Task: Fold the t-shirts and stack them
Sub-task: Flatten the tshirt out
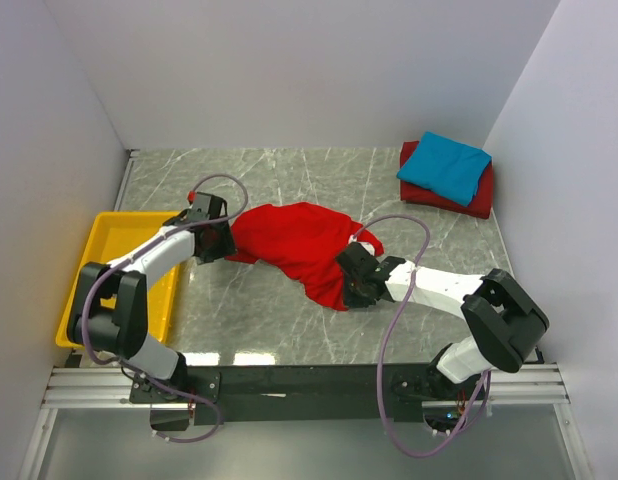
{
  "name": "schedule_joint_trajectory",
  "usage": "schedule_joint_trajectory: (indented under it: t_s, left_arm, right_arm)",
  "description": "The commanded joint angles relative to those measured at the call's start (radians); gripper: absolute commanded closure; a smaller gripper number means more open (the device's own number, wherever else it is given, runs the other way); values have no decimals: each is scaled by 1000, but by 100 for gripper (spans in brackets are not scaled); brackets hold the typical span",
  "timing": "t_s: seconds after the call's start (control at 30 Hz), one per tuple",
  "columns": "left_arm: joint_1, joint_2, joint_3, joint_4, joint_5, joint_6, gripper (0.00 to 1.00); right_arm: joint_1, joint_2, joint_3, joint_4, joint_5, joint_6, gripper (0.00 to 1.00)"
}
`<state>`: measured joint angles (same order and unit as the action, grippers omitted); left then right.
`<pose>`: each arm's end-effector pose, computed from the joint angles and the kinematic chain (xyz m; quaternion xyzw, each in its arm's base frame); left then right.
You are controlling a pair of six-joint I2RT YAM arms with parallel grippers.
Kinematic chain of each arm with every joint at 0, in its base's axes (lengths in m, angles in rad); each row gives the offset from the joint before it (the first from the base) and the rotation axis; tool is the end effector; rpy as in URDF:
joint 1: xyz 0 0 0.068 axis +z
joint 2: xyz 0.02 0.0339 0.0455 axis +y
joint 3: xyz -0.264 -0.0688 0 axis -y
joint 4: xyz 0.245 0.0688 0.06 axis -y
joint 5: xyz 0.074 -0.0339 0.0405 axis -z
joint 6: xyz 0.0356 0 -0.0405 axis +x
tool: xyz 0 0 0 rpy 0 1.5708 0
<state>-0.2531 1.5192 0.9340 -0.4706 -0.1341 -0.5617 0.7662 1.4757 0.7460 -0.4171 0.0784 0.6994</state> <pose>0.2893 -0.0699 0.1967 -0.1651 0.9508 -0.0412 0.2590 0.1911 0.1801 0.1579 -0.0244 0.9766 0.1122 0.1819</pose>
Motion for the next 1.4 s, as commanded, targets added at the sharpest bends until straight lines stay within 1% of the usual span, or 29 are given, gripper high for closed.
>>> schedule_joint_trajectory:
  t_s: [0.0,0.03,0.07,0.1,0.13,0.43,1.03,1.23,1.3,1.33,1.37]
  left_arm:
    - [-3,24,54,27,-48,23,49]
    - [-3,33,57,24,-48,23,53]
    - [-3,56,60,23,-42,23,61]
    - [-3,67,68,21,-42,23,64]
    - [-3,78,71,17,-42,22,64]
    - [-3,134,77,29,-61,32,65]
    - [8,176,91,85,-16,6,63]
    - [14,226,111,90,-1,11,64]
    - [14,236,111,98,11,11,72]
    - [14,240,112,98,16,11,79]
    - [14,245,112,98,19,11,92]
  right_arm:
    - [8,-9,-10,-23,14,23,100]
    - [8,-9,-10,-25,15,23,100]
    - [8,-8,-8,-28,15,25,100]
    - [8,-8,-7,-29,17,22,100]
    - [7,-6,-2,-29,17,23,100]
    - [7,1,10,-35,17,20,100]
    - [8,43,41,-40,6,2,100]
    - [10,51,50,-46,9,-1,100]
    - [7,51,53,-51,9,-1,100]
    - [8,48,53,-52,14,0,100]
    - [8,48,55,-57,17,3,100]
